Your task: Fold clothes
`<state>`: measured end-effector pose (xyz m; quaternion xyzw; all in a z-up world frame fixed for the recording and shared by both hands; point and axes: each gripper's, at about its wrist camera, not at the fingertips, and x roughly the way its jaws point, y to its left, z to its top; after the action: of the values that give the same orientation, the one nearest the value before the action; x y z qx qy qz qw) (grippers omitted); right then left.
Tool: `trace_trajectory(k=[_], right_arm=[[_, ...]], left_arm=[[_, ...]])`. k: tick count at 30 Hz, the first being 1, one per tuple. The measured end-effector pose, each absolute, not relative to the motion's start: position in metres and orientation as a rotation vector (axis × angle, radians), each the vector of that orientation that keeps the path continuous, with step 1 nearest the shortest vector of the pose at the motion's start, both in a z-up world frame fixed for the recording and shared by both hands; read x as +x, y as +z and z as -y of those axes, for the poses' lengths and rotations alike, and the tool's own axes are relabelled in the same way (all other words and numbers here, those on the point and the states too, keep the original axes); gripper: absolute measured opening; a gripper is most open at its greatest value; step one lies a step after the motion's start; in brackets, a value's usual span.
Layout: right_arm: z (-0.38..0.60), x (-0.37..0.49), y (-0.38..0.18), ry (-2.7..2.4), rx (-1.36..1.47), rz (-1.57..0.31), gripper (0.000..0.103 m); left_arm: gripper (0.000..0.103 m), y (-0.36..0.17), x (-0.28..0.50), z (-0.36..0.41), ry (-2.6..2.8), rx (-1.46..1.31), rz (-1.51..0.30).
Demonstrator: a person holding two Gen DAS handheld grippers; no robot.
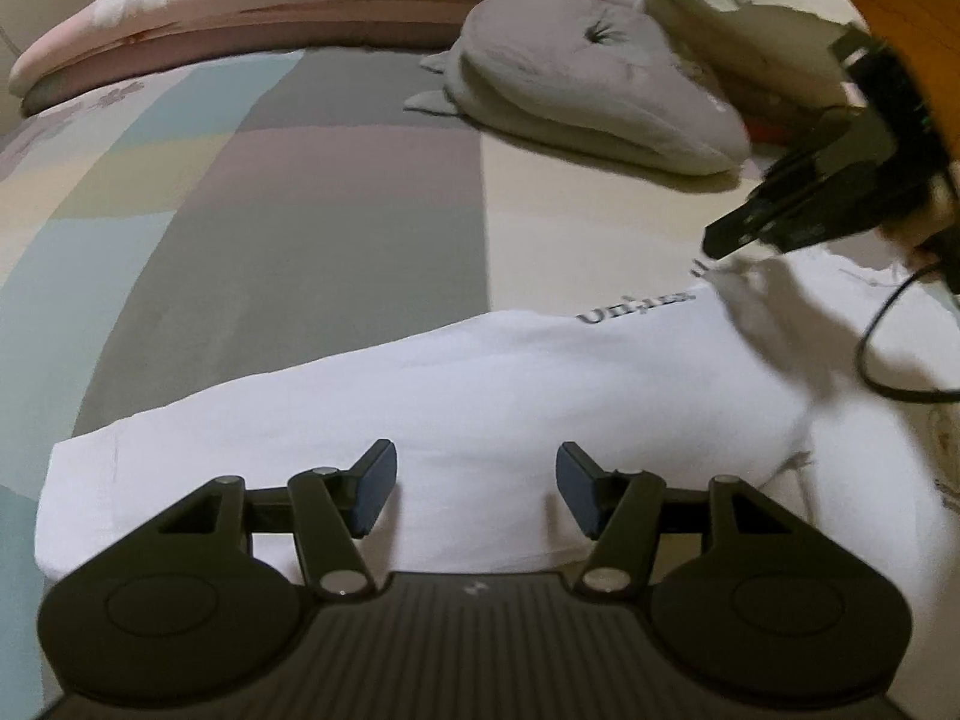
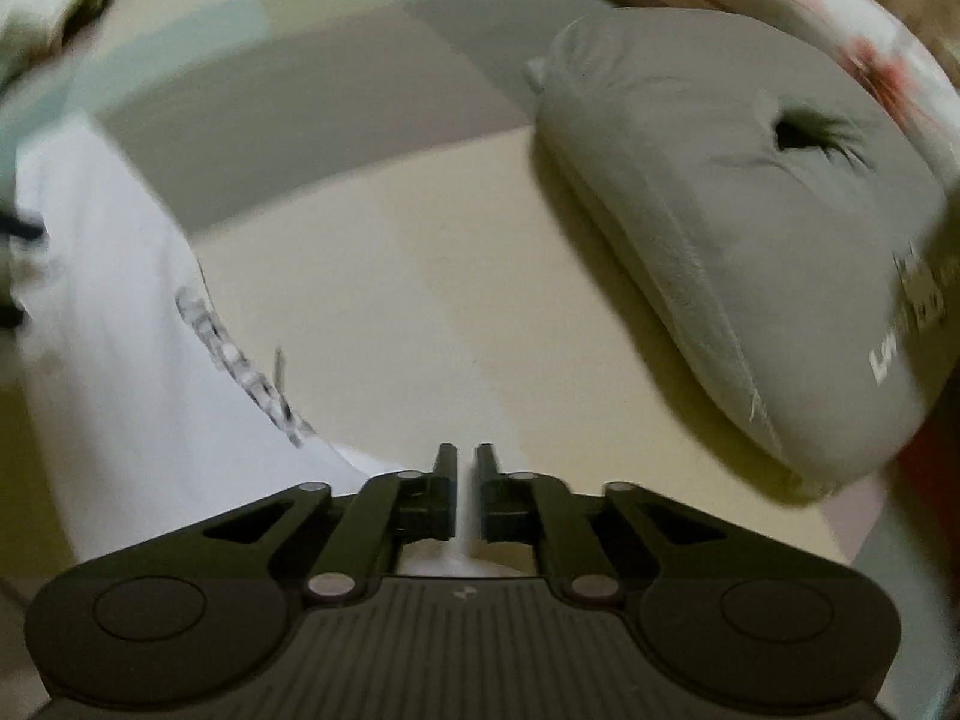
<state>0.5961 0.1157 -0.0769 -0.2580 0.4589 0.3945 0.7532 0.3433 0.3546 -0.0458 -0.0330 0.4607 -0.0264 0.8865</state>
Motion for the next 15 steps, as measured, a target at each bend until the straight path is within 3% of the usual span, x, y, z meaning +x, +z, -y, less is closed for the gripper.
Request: trace_trajectory(k=[4, 9, 15], right_arm=[[-0.136, 0.588, -0.072, 0.958, -0.568, -0.957, 0.024], [-0.164, 0.568, -0.082, 1.075, -0.647, -0.919, 0.03], [-0.171, 0.558, -0.079, 1.071, -0.677, -0.88, 0.031]], left_arm=[[0.06, -0.056, 0.348, -0.363, -0.026, -0.09, -0.99], [0.06, -0.062, 0.346, -0.368, -0.019, -0.107, -1.002], [0.06, -0.064, 0.339, -0.37, -0.014, -0.105, -1.003]])
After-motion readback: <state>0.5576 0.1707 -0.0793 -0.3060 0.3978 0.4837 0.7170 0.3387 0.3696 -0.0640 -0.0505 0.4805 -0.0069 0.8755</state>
